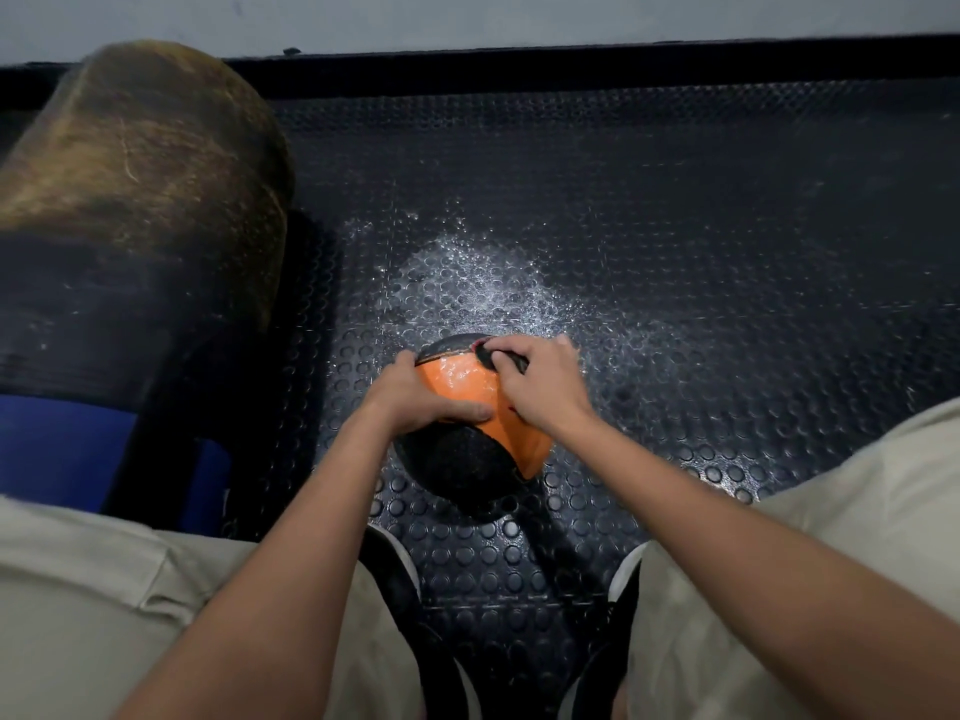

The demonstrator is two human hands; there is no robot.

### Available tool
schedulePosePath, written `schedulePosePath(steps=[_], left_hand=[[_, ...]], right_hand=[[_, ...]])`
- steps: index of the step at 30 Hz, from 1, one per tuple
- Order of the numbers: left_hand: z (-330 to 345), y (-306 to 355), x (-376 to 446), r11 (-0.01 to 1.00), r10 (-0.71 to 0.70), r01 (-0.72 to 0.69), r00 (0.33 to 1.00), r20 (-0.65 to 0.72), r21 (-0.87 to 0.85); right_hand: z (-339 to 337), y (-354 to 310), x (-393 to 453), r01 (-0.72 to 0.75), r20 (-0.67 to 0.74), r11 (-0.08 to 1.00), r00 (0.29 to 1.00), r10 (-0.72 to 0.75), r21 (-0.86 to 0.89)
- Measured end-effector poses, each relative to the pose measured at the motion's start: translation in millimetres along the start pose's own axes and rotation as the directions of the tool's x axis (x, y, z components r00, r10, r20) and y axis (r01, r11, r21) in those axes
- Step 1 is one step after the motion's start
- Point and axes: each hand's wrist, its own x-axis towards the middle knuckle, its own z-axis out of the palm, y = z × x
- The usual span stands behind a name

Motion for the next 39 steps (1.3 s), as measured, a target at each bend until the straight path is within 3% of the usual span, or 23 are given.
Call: schedulePosePath(steps=[6,14,16,20,28,33,36,39], left_hand=[[2,-1,-2,0.996,-0.092,0.093,0.994,0.053,-0.015],[-1,-2,-2,1.000,0.004,-0.004,1.000,0.017,0.006],[0,-4,-3,1.000,0.015,-0.015,1.000,-0.010,-0.027],[-1,-3,-3,0.992,0.011,-0.016,0.999,-0.040,-0.125],[-5,-3,1,0.990,0.034,-0.035,0.999,-0.008,-0.136],[-4,-2,-2,0.993,0.010,-0.009,1.000,0.012,-0.120],[-7,0,1,0.995,0.054,-0.051,0.998,0.034,-0.090],[-12,0,3,0.993,0.070,-0.063,0.995,0.072,-0.099]], right_hand=[[-19,16,4,-0.247,-0.083,0.960,0.962,0.259,0.131],[-2,-3,-12,0.009,-0.030,0.999,1.000,-0.007,0.051],[-8,5,-7,-0.030,-0.057,0.999,0.998,0.033,0.045],[-12,20,-1,-0.249,-0.119,0.953,0.955,0.270,0.171],[-3,3,-6,-0.033,-0.045,0.999,0.998,0.035,0.041],[-15,19,3,-0.257,-0.111,0.953,0.955,0.276,0.159],[-4,9,0,-0.155,-0.116,0.980,0.979,0.170,0.127],[2,-4,-6,0.000,-0.007,1.000,1.000,0.001,0.025]])
